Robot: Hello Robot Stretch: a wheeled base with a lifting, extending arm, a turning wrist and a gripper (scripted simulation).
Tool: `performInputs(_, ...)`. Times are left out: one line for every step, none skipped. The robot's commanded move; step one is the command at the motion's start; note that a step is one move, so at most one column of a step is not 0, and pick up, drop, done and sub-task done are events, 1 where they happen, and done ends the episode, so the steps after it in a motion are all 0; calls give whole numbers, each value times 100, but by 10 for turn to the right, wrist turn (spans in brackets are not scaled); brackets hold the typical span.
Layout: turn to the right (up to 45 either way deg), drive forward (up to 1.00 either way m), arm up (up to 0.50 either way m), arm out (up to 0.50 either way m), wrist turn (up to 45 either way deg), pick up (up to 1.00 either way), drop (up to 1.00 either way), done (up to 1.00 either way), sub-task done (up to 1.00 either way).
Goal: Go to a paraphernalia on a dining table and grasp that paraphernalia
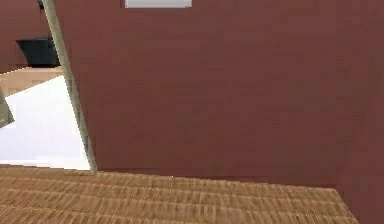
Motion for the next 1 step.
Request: performInputs(-90, 0, 0, 0, 0, 0, 0, 0, 0)
